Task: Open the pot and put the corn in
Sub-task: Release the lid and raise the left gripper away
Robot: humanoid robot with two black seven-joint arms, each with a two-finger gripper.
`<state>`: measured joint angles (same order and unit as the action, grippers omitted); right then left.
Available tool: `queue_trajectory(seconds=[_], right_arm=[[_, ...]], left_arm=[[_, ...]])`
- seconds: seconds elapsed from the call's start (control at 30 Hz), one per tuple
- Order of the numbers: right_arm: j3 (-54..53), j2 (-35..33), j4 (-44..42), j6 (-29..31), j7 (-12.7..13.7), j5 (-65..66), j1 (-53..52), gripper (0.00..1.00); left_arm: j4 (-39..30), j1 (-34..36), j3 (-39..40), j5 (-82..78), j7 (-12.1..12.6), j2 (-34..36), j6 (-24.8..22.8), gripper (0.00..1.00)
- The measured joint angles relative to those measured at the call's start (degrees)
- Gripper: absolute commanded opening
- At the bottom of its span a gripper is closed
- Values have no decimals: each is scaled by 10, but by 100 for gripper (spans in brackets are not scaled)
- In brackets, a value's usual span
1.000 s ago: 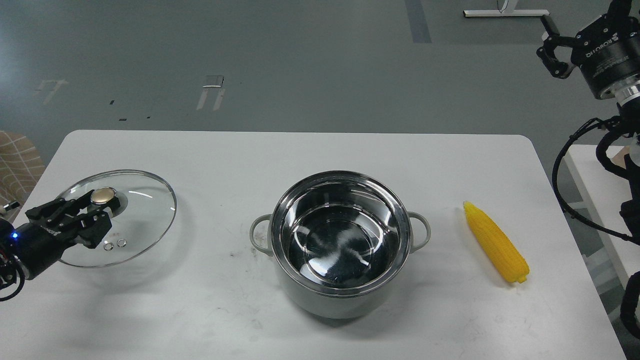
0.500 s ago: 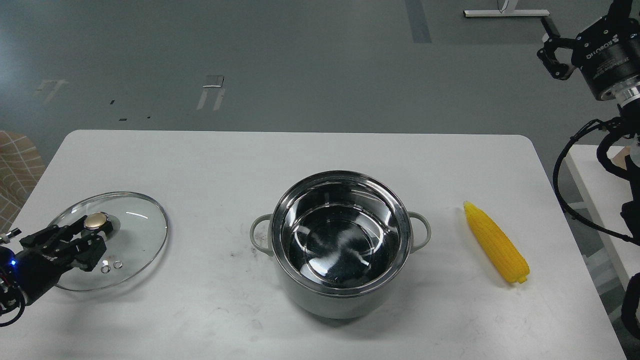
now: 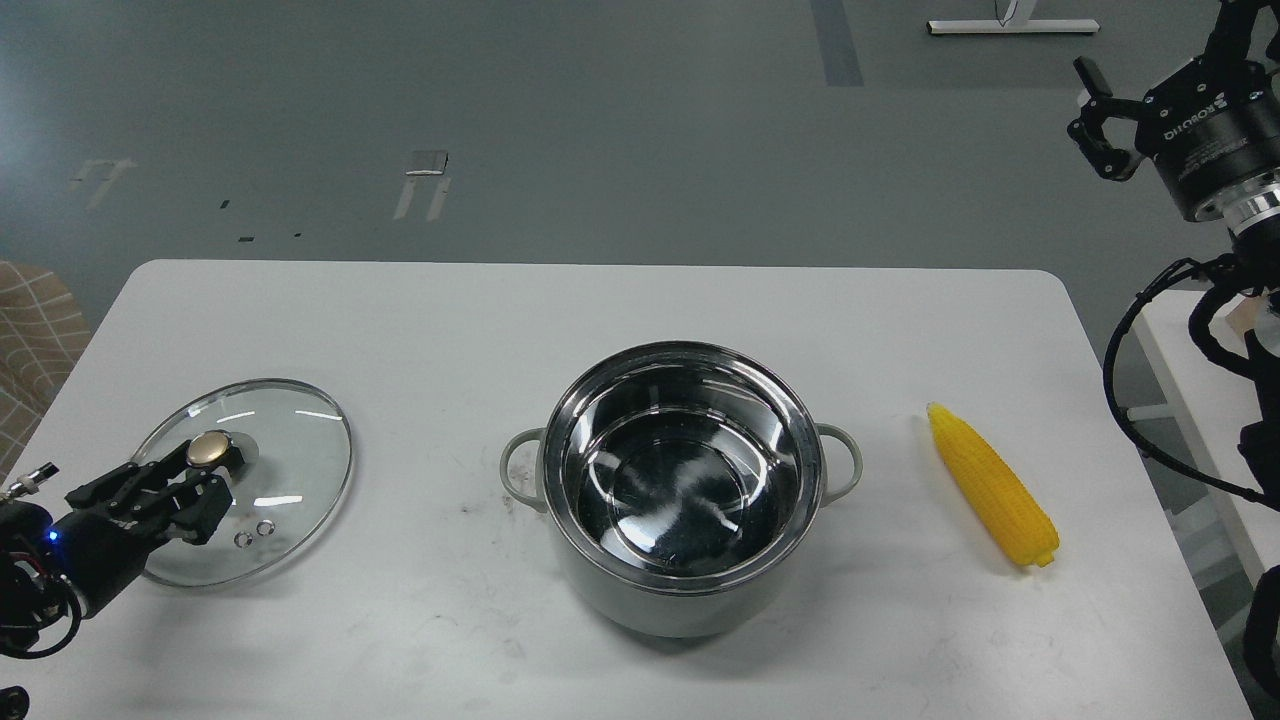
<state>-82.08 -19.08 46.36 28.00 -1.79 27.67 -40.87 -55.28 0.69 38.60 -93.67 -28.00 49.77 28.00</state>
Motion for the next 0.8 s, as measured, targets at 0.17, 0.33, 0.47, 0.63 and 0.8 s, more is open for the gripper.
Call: queue_trajectory(seconds=[0.17, 0.33, 0.47, 0.63, 0.8], right_arm=[[0, -17, 28, 0, 0, 0, 20, 100], [1, -37, 51, 0, 0, -1, 42, 100], [2, -59, 69, 0, 1, 2, 62, 100], [10, -121, 136, 0, 1, 30, 116, 100], [11, -179, 207, 0, 1, 154, 151, 100]], left_arm=[[0, 1, 3, 41, 0, 2, 0, 89], [0, 1, 1, 81, 0, 5, 0, 89], [0, 14, 18, 120, 0, 14, 0, 89], [0, 83, 33, 242, 0, 46, -18, 89], [0, 193, 39, 387, 0, 47, -105, 89]])
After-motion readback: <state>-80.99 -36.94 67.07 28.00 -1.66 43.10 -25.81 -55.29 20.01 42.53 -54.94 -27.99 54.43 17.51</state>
